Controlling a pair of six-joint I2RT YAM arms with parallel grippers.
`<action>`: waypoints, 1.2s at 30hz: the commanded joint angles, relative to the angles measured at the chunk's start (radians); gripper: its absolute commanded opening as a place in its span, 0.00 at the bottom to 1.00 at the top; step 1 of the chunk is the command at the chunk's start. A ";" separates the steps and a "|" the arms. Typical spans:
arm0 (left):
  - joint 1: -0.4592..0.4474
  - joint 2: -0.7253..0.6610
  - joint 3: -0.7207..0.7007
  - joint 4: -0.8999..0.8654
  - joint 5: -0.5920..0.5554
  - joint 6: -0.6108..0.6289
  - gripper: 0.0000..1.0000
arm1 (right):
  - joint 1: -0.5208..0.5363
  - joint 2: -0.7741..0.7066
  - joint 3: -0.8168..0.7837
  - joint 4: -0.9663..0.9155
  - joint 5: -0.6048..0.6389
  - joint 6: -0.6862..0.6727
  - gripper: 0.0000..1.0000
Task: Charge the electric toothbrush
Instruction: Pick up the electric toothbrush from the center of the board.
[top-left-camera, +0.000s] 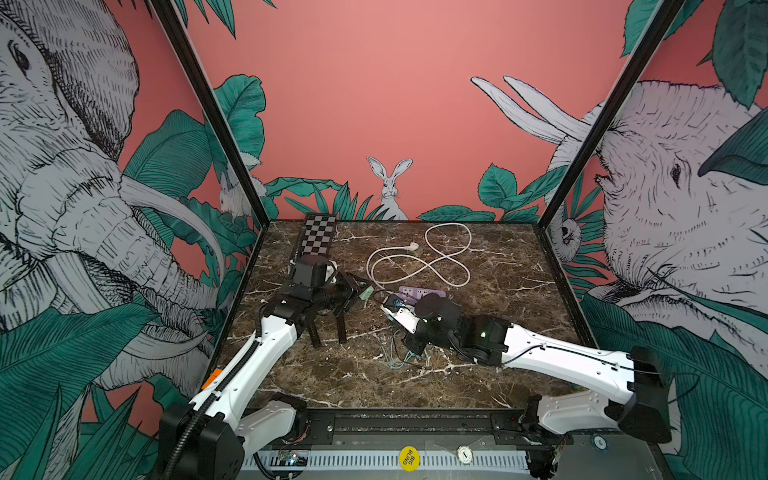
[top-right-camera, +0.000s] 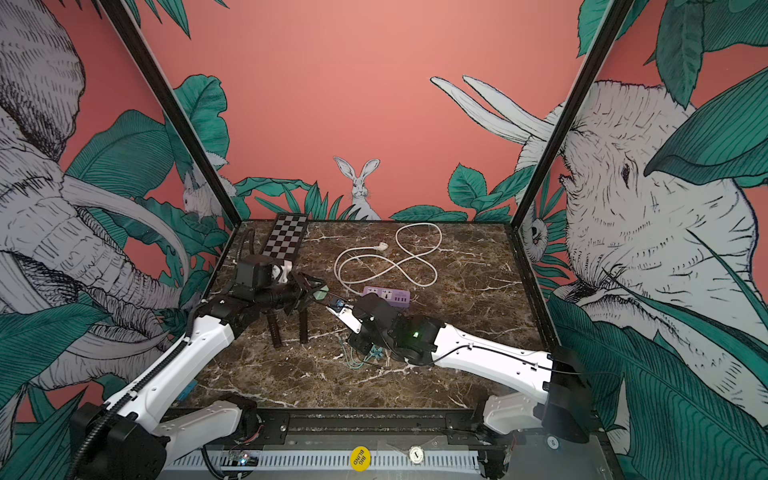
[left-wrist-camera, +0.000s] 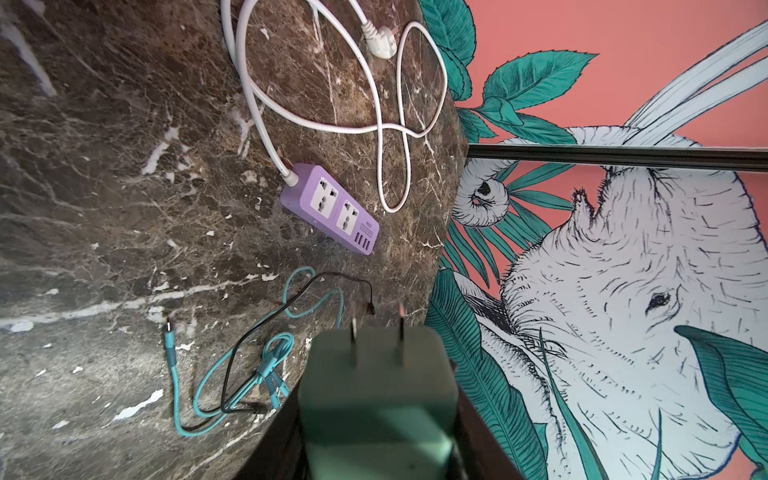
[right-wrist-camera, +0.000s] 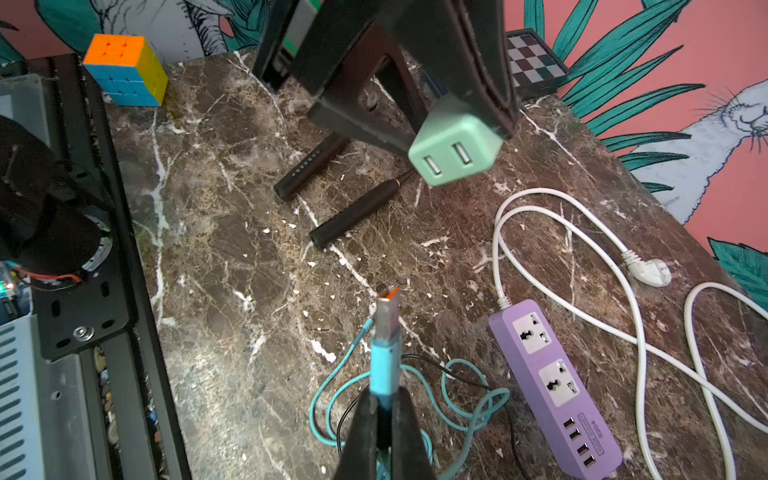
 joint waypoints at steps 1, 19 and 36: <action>-0.012 -0.015 -0.021 0.038 -0.006 -0.027 0.00 | 0.000 0.054 0.051 0.032 0.045 0.033 0.00; -0.021 -0.020 -0.054 0.051 -0.018 -0.038 0.00 | 0.028 0.205 0.251 -0.115 0.184 0.231 0.00; -0.025 -0.041 -0.062 0.012 -0.065 -0.041 0.00 | 0.068 0.315 0.368 -0.300 0.299 0.413 0.00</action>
